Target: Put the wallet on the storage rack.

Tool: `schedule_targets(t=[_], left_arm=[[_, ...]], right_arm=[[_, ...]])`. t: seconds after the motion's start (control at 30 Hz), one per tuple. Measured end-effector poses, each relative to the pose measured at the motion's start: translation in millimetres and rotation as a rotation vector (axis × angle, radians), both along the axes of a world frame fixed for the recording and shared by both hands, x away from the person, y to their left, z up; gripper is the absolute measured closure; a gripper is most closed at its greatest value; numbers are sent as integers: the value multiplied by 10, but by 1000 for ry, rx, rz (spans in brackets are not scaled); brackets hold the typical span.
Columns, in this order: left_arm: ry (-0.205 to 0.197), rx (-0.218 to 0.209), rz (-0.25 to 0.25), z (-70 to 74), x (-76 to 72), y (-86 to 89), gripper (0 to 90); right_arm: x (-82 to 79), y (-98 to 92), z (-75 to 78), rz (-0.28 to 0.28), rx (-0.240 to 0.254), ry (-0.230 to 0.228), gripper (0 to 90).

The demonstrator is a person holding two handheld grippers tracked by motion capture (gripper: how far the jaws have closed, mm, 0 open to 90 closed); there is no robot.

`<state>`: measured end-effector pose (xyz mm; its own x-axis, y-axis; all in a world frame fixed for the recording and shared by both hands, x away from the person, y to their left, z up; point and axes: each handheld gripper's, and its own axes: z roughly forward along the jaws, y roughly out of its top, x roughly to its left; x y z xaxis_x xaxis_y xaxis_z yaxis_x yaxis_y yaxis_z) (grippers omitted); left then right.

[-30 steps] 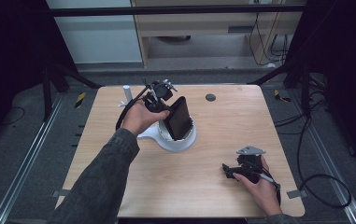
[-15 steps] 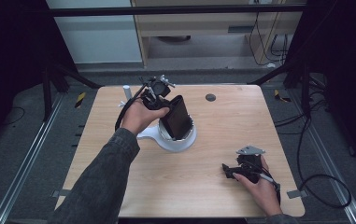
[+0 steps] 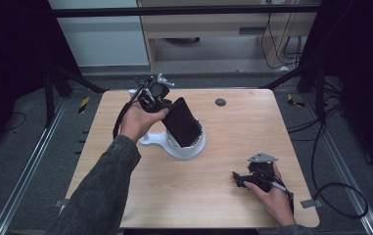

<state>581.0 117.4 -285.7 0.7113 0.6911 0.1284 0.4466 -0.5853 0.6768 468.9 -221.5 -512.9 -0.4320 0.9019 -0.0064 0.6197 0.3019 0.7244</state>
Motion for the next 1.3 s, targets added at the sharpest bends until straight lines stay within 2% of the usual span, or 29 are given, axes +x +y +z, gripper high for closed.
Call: schedule_targets(t=[0.27,0.37,0.6,0.77,0.83,0.93,1.07,1.1,1.13,1.17,1.2,1.3], left_arm=[[-9,-8,4,-8,0,7,786],[-24,-19,2,-8,-24,13,764],[-29,-29,6,-16,-26,37,735],[-60,-55,10,26,-39,72,693],[-90,-81,14,72,-75,111,670],[-118,-89,3,114,-141,146,645],[-159,-101,-4,153,-266,186,518],[-159,-101,-4,153,-266,186,482],[-168,-118,-23,154,-338,205,449],[-168,-118,-23,154,-338,205,416],[-182,-114,-35,139,-407,210,384],[-178,-134,-47,111,-479,229,289]], right_arm=[[-2,2,1,7,1,-1,16],[-2,1,0,11,-3,-4,16],[-3,2,0,12,-3,-5,17],[-6,5,2,12,-3,-2,16],[-6,6,1,13,-3,-3,16],[-10,12,1,12,1,-1,16],[-13,13,1,12,-1,-2,16],[-12,12,1,14,-2,-3,16],[-14,15,1,13,0,-2,16],[-14,15,1,13,0,-2,16],[-13,13,1,14,-2,-3,16],[-12,13,1,13,-2,-3,16]])
